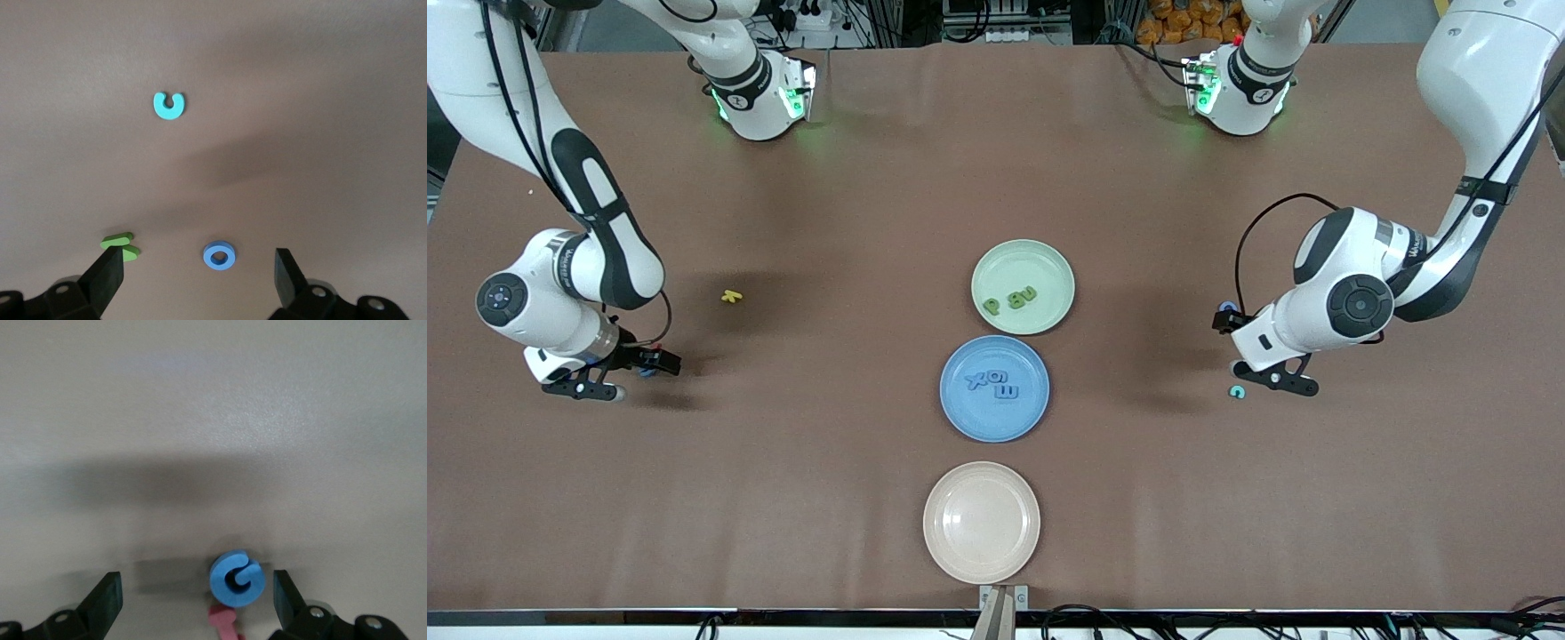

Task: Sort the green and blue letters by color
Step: 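Grasp the blue G with the right gripper while the left gripper grasps green M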

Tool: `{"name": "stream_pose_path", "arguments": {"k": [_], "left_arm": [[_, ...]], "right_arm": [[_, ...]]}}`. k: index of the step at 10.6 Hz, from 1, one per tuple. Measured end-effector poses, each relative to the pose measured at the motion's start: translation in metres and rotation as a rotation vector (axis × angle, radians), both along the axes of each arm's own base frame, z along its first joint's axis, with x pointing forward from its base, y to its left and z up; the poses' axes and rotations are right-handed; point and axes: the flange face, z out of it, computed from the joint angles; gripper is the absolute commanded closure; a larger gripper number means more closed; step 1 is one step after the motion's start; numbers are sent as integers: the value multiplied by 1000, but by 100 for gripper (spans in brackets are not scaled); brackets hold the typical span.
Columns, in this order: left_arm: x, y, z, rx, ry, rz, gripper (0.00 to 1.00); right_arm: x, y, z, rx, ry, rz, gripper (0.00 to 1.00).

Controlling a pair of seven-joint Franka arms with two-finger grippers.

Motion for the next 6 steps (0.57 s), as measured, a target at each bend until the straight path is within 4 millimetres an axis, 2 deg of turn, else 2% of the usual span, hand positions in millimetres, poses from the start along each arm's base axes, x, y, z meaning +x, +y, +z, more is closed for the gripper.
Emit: {"name": "stream_pose_path", "arguments": {"k": [2, 4, 5, 6], "left_arm": [[-5, 20, -10, 0, 19, 30, 0], [-5, 56, -19, -10, 15, 90, 1], [-7, 79, -25, -23, 3, 130, 12], [-9, 98, -32, -36, -8, 169, 14]], "right_arm": [[-2, -5, -9, -1, 1, -9, 3], [-2, -7, -8, -2, -2, -11, 30], [-2, -7, -8, -2, -2, -8, 47], [-2, -8, -8, -2, -2, 6, 59]]}}
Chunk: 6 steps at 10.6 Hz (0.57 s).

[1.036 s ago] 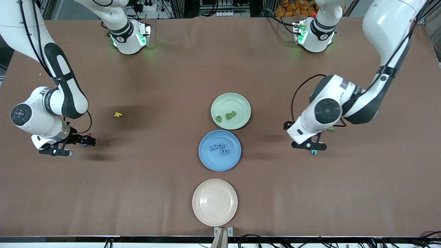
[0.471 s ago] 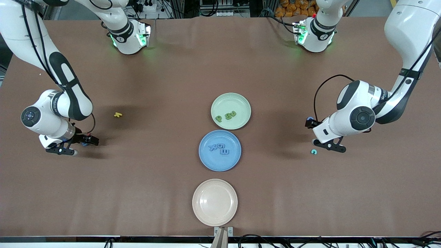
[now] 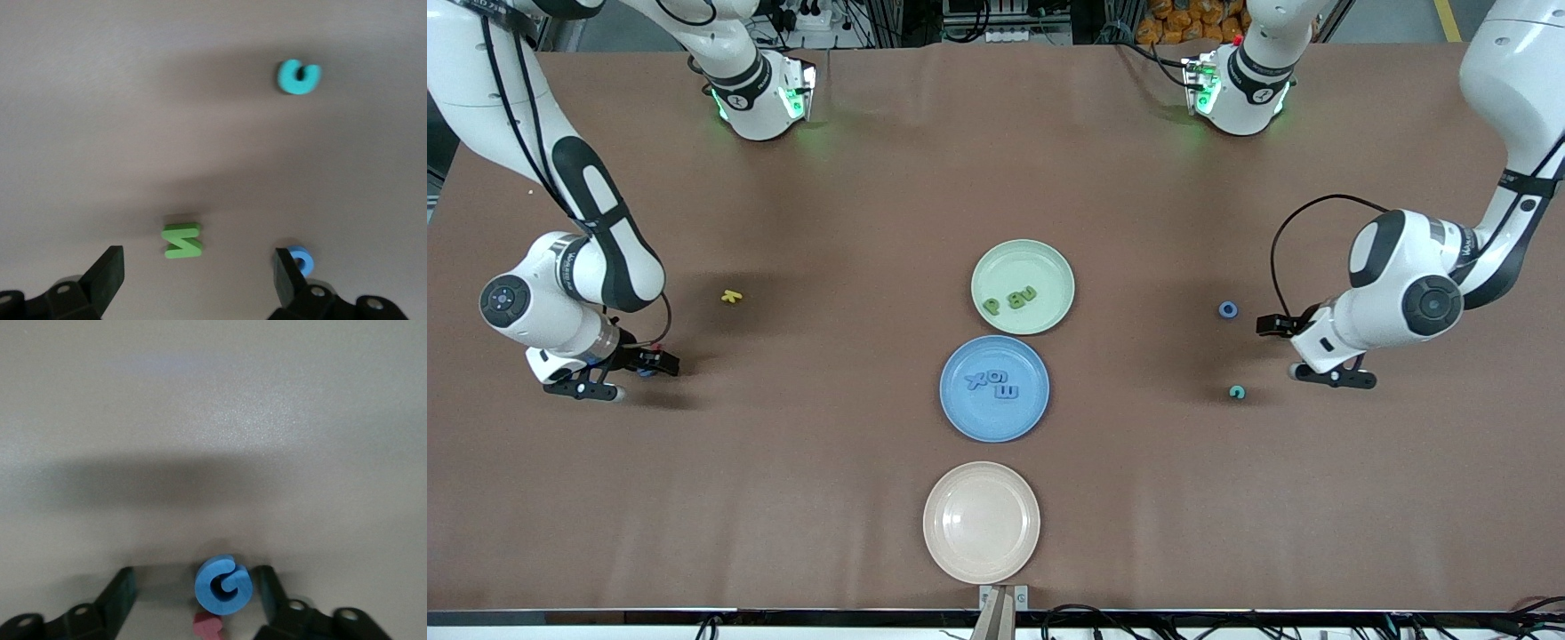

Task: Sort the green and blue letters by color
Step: 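Grasp the blue G with the right gripper while the left gripper grasps green M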

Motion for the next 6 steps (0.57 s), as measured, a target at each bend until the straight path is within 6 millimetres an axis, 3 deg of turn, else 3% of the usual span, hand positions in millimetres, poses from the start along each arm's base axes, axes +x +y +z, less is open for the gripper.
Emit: {"name": "stream_pose_path", "arguments": {"k": [1, 3, 6], "left_arm": [[-3, 11, -6, 0, 0, 67, 17], [-7, 6, -9, 13, 6, 149, 20], [-9, 2, -11, 17, 11, 168, 22]], "right_arm": [[1, -1, 2, -1, -4, 18, 73], [1, -7, 7, -3, -12, 39, 87], [2, -9, 9, -3, -12, 45, 89]]}}
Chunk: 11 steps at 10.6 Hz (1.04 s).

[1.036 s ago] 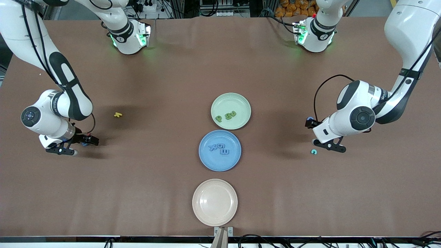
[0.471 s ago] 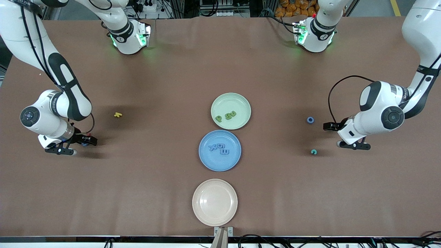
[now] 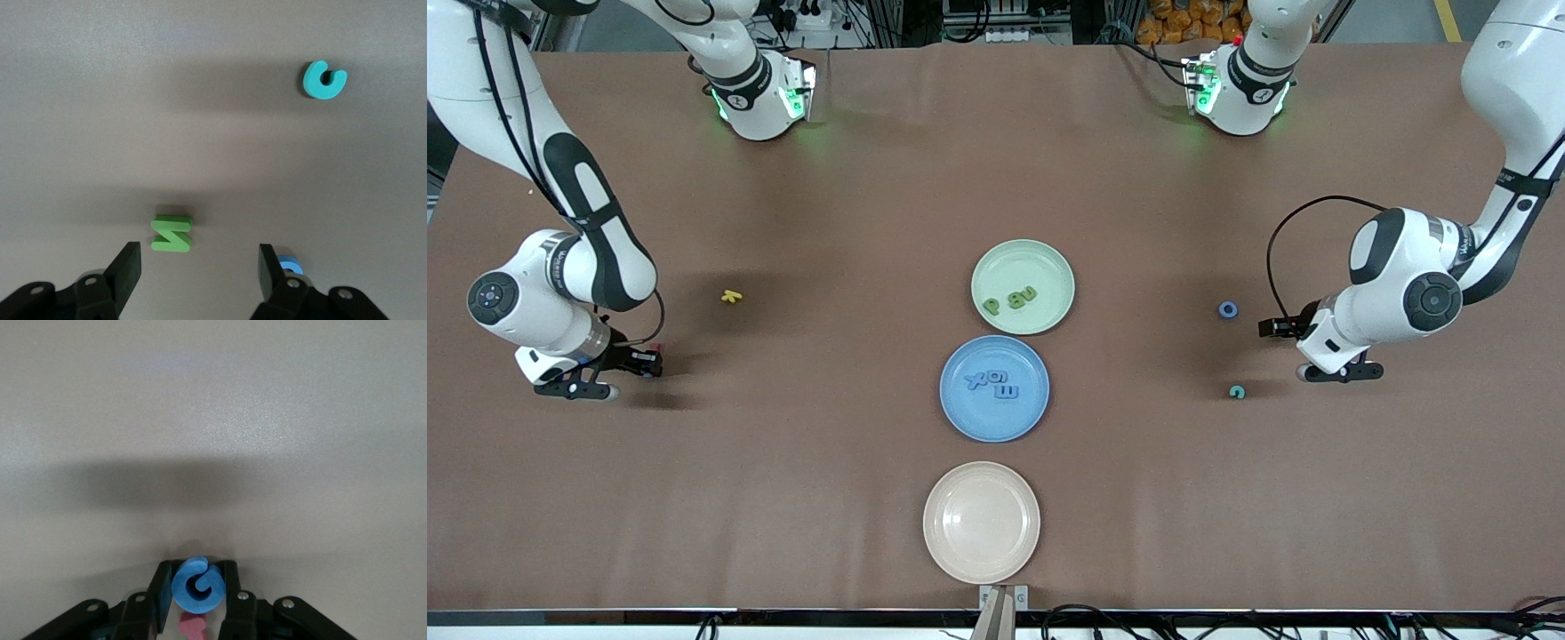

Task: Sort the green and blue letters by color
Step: 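Grasp the blue G with the right gripper while the left gripper grasps green M, then place the blue G on the blue plate while the left gripper lifts M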

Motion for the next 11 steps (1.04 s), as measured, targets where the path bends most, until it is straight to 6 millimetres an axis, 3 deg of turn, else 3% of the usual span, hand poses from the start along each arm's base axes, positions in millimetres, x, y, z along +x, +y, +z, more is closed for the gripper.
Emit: {"name": "stream_pose_path", "arguments": {"k": [2, 7, 9, 11], "left_arm": [[-2, 3, -5, 4, 7, -1, 22], [-10, 9, -31, 15, 17, -48, 23], [-13, 11, -38, 10, 10, -56, 24], [-15, 19, -46, 17, 10, -66, 26]], "right_arm": [[7, 9, 4, 2, -13, 19, 91], [39, 86, 35, 12, -30, 78, 91], [48, 128, 42, 20, -44, 32, 91], [55, 182, 52, 31, -59, -23, 91]]}}
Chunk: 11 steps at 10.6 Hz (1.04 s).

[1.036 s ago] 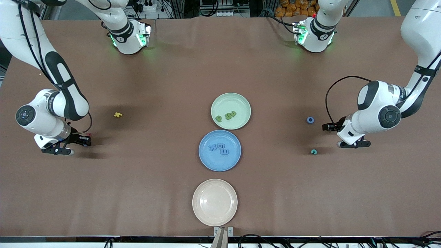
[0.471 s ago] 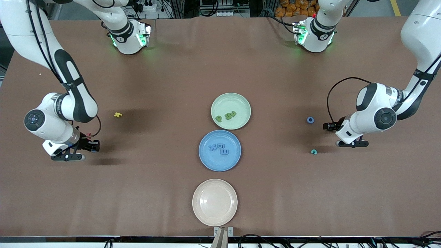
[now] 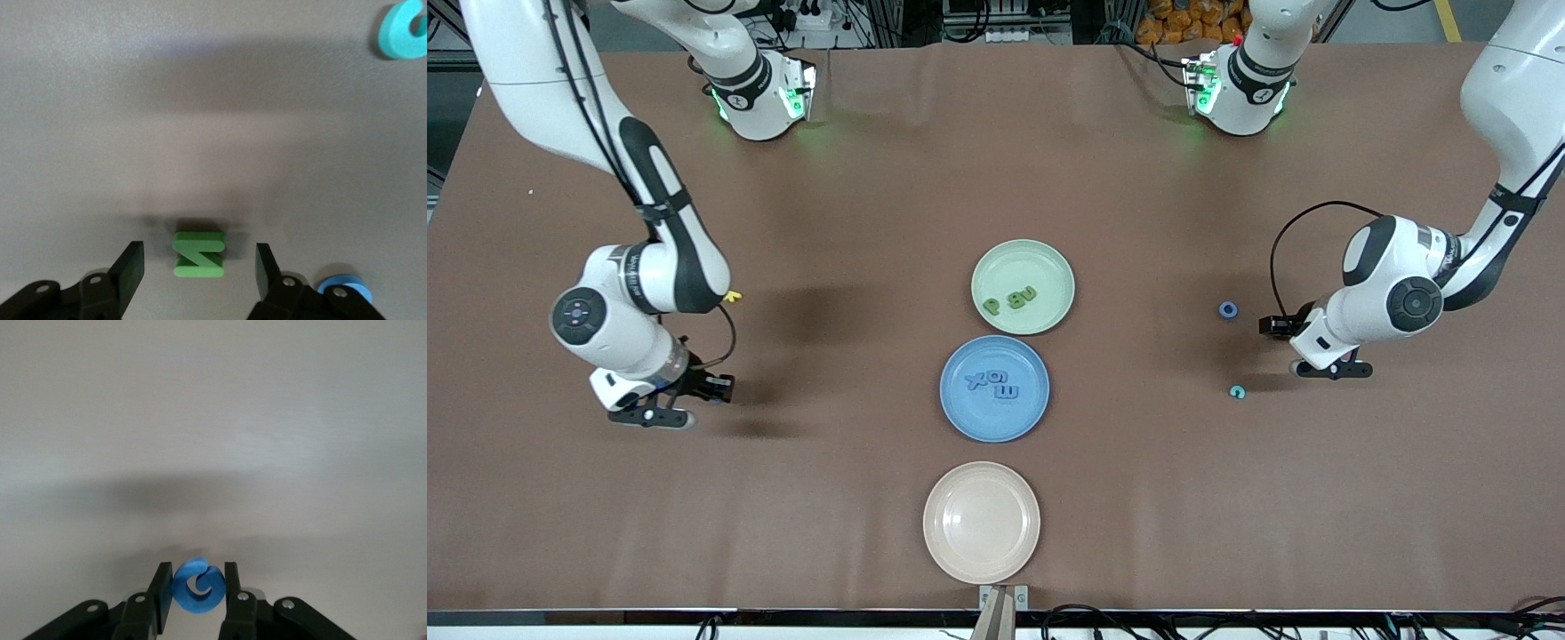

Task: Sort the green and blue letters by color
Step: 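Place the blue G on the blue plate while the left gripper lifts M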

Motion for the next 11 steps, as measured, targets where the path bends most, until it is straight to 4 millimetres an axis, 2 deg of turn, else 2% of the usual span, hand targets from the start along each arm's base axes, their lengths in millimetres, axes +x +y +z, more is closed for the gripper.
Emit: {"name": "stream_pose_path", "arguments": {"k": [3, 5, 6, 8, 9, 10, 11], "left_arm": [[-2, 2, -5, -6, 8, 0, 32], [-6, 0, -8, -7, 16, -5, 33], [-7, -1, -9, -7, 19, -8, 40], [-9, -2, -10, -5, 22, -13, 63], [-9, -1, -10, -2, 20, -16, 78], [-8, -1, -9, 4, 15, -24, 100], [-8, -1, -7, 9, 11, -28, 100]], "right_arm": [[7, 98, 1, 44, -18, -38, 91], [11, 160, -1, 133, -23, -46, 91], [13, 191, 2, 170, -30, -31, 91], [11, 241, 1, 200, -39, 10, 91], [8, 262, -1, 212, -39, 31, 91], [4, 282, -1, 226, -40, 54, 91], [1, 302, 1, 244, -41, 68, 91]]}}
